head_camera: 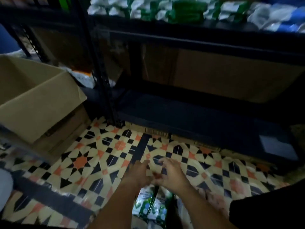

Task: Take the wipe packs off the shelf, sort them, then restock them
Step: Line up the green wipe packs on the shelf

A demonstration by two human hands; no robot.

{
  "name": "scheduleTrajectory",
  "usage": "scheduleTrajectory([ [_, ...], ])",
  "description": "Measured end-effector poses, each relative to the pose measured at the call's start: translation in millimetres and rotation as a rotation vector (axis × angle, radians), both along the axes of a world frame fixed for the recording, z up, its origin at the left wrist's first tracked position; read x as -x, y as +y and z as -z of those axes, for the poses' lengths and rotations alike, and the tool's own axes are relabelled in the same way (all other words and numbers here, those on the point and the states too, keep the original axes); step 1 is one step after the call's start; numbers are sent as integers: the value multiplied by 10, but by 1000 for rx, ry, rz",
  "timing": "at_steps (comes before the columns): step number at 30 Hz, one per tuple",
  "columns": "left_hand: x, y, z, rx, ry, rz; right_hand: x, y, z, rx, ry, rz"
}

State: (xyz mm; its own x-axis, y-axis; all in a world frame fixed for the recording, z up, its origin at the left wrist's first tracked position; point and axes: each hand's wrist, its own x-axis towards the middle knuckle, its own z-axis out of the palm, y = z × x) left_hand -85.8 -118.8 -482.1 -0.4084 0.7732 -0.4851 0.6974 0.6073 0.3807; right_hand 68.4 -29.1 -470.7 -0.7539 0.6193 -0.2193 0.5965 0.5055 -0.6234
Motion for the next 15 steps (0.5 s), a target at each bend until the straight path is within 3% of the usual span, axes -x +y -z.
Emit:
scheduleTrajectory([
  [4, -178, -274, 360, 176, -246, -10, -200, -352, 386, 76, -295, -142],
  [7, -292, -430, 471, 151, -164, 8, -295, -499, 590, 9, -480, -220],
  [10, -397, -524, 533, 64, -178, -17, -314, -569, 706, -112, -522, -242],
  [15, -581, -627, 629, -37, -226, -122, -356, -666, 791, -145, -396, -219],
])
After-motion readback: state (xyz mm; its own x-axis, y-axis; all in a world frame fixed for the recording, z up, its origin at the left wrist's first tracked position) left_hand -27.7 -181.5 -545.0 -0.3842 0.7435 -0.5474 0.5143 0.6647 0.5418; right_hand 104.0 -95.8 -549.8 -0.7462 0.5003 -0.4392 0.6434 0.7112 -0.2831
